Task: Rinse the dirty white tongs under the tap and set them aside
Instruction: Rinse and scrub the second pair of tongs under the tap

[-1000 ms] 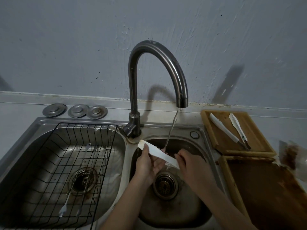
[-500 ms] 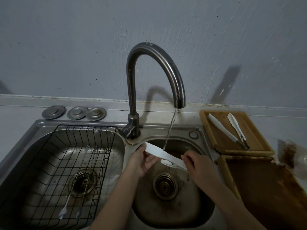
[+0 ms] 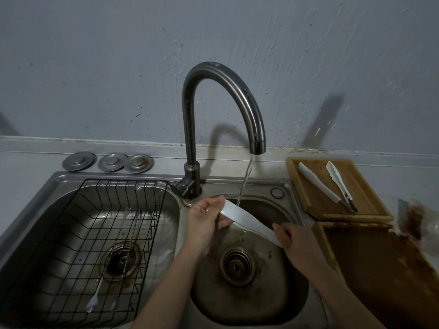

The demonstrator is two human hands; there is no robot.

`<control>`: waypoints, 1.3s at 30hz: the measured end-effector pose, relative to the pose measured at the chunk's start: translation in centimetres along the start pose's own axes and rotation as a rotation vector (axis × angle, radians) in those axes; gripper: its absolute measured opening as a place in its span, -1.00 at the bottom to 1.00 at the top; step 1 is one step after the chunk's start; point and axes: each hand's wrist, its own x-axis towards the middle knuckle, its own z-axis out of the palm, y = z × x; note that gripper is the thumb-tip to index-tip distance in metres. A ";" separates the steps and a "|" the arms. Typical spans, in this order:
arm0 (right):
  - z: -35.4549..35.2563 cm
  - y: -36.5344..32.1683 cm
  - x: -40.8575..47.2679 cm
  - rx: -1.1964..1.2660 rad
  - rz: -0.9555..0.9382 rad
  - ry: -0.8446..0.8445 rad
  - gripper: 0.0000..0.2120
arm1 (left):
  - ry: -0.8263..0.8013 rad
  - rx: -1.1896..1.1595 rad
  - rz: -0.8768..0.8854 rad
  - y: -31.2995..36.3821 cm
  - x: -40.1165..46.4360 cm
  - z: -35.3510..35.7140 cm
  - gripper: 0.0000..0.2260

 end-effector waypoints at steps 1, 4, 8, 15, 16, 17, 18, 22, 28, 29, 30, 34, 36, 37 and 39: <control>0.1 0.0 0.0 -0.008 0.000 -0.001 -0.63 | -0.014 0.005 0.016 0.1 -0.1 0.0 -0.86; 0.0 0.0 0.0 -0.009 0.000 -0.004 -0.64 | -0.059 -0.001 0.069 0.1 -0.2 0.1 -0.91; -0.2 -0.4 -0.4 -0.053 -0.028 0.034 -0.63 | -0.062 0.157 0.083 -0.1 -0.3 -0.1 -0.86; 1.9 -6.2 1.4 -0.188 -0.126 0.097 -0.60 | 0.049 0.296 0.142 -0.5 -0.4 1.7 -0.79; 2.1 -6.9 1.8 -0.182 -0.124 0.115 -0.59 | 0.071 0.259 0.149 -0.2 -0.3 1.8 -0.82; 2.2 -7.3 2.1 -0.175 -0.135 0.125 -0.59 | 0.094 0.190 0.148 0.2 -0.3 1.8 -0.84; 2.3 -7.7 2.4 -0.166 -0.159 0.124 -0.60 | 0.119 0.117 0.142 0.7 -0.1 1.6 -0.85; 2.3 -8.6 2.9 0.030 -0.231 -0.067 -0.71 | 0.199 -0.108 0.100 2.0 0.1 0.1 -0.88; 2.8 -8.8 2.3 -0.051 -0.316 -0.103 -0.71 | 0.219 -0.193 0.061 1.9 -0.4 -0.4 -0.83; 2.7 -8.7 2.3 -0.100 -0.342 -0.071 -0.70 | 0.213 -0.216 0.067 1.9 -0.5 -0.3 -0.83; 2.6 -8.5 2.3 -0.139 -0.369 -0.044 -0.71 | 0.208 -0.238 0.072 2.0 -0.5 -0.2 -0.83; 1.8 -7.2 2.2 -0.264 -0.420 0.019 -0.71 | 0.253 -0.285 0.086 2.8 -0.3 -0.4 -0.81; 1.3 -6.6 1.7 -0.278 -0.457 0.035 -0.77 | 0.287 -0.299 0.084 3.2 0.0 -0.9 -0.80; 1.2 -6.4 1.4 -0.283 -0.496 0.044 -0.80 | 0.293 -0.309 0.080 3.4 0.0 -1.2 -0.80; 1.1 -5.8 1.1 -0.315 -0.627 0.142 -0.77 | 0.297 -0.361 0.067 3.4 0.1 -1.6 -0.81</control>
